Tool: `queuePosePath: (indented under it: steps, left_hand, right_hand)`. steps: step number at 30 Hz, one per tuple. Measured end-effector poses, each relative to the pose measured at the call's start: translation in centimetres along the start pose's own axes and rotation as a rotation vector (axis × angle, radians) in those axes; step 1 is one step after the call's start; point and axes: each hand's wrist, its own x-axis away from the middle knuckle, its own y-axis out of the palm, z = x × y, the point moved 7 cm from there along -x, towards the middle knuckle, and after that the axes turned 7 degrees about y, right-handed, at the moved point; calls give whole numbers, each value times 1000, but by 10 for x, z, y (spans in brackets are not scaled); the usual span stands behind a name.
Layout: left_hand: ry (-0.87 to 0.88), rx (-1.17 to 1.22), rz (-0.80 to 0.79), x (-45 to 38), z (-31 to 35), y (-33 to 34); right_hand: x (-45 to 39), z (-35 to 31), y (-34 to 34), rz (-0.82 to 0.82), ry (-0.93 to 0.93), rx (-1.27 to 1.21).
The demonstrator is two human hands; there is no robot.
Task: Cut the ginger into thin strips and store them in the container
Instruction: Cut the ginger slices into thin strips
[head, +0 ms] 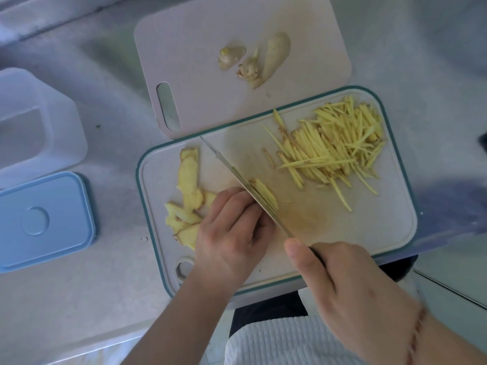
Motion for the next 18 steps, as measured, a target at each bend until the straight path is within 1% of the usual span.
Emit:
queuePosePath:
  steps: [4, 7, 13, 18]
  left_hand:
    - [15, 7, -17, 0, 0, 1]
    - [49, 11, -50, -2, 2, 0]
    - [64, -6, -53, 2, 0, 0]
    - [56, 13, -42, 3, -1, -2]
  right_hand:
    - [-16, -8, 7, -56, -15, -29]
    - [-24, -18, 3, -54, -45, -63]
    - [6, 4, 0, -19, 0, 15]
    - [-18, -15, 9, -51, -45, 33]
